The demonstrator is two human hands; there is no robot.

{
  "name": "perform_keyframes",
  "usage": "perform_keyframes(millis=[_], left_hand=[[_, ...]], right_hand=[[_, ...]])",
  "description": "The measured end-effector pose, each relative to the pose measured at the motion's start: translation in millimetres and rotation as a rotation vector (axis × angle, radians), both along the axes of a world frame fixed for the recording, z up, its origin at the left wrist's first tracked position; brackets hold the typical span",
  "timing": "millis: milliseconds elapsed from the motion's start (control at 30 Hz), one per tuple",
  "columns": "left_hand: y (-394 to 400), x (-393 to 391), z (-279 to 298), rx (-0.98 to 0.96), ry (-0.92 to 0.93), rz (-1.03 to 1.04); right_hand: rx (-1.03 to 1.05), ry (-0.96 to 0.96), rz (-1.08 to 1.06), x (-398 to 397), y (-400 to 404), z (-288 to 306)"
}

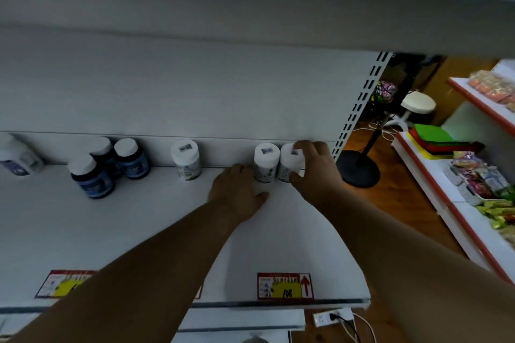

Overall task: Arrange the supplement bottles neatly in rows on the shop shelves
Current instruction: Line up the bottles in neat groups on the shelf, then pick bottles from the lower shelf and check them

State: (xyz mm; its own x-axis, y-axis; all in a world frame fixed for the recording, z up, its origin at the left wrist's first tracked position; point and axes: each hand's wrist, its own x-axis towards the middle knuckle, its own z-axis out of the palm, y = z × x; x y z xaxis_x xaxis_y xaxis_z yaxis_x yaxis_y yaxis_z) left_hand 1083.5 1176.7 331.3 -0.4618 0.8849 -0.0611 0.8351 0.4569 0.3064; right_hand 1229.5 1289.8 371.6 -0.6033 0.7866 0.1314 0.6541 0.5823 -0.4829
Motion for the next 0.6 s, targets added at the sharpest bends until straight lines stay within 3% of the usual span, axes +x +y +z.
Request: perform_keyframes(millis=[367,600], left_hand=[[-111,-1,21,0.099,-0.053,-0.118],[-244,-37,32,0.168,0.044,-0.022]], right_hand=[[0.099,0.092,-0.025,-3,-130,15],[0.083,0.235,0.175,-68,-241,8]])
